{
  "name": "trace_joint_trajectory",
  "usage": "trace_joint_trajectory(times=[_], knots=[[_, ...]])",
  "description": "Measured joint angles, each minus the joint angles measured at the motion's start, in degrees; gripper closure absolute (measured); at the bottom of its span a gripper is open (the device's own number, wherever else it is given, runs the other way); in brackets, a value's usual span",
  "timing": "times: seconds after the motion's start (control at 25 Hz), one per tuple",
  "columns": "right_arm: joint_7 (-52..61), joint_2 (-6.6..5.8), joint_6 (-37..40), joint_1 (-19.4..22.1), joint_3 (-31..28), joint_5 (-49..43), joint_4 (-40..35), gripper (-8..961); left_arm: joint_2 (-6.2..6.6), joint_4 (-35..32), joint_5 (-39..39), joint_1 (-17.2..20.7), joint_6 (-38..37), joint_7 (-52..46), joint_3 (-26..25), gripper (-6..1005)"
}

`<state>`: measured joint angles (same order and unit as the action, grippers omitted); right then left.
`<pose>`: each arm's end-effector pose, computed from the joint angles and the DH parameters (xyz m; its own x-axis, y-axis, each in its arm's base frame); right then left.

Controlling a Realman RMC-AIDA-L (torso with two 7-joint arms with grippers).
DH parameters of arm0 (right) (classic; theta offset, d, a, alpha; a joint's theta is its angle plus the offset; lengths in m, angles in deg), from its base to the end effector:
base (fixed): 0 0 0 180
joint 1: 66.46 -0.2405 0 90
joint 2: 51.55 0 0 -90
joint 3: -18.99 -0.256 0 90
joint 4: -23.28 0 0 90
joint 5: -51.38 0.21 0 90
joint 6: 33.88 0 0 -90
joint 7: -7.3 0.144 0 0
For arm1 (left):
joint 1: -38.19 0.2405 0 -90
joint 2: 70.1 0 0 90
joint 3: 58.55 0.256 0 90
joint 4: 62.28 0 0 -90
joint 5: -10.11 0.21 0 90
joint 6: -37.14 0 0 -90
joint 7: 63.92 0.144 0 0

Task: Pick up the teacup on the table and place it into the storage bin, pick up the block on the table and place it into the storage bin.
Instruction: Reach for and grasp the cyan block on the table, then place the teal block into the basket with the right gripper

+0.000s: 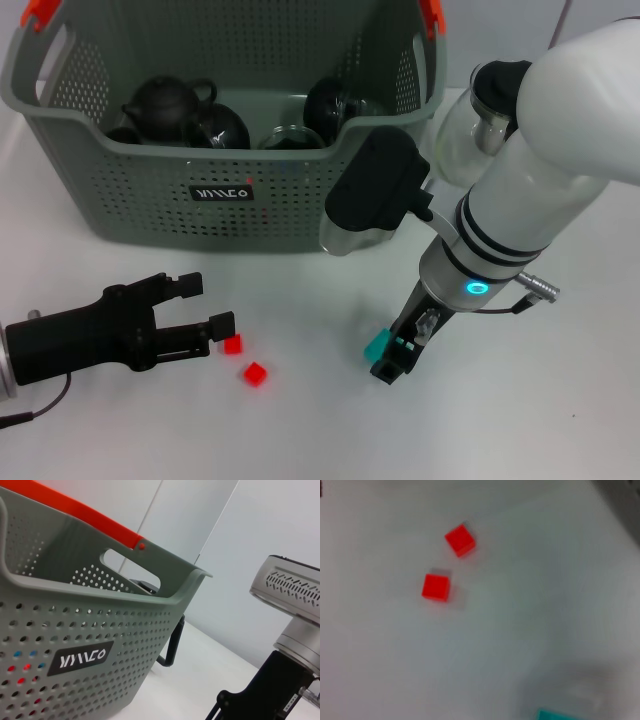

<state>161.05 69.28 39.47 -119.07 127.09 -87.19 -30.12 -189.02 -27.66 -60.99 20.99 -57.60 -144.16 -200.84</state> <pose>0.1311 0.3441 -0.1219 0.7781 -0.4320 0.4560 -0.3408 -0.9002 -0.2713 -0.3160 0.2578 0.0038 0.5948 0.5015 0.6283 0.6674 -0.7438 -0.0381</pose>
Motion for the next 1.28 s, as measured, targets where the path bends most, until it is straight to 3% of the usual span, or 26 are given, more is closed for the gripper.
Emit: trace_joint_trajectory(times=[1.0,1.28], knots=[[-0.15,0.1,-0.41,-0.05,0.7,0.11,0.16,496,0.0,-0.09,0.0,-0.02,0.0,0.0,0.0,63],[-0.23,-0.27,2.12,0.8,-0.47,0.09,-2.7,532,0.0,-0.09,0.0,0.08,-0.01,0.0,0.0,63]])
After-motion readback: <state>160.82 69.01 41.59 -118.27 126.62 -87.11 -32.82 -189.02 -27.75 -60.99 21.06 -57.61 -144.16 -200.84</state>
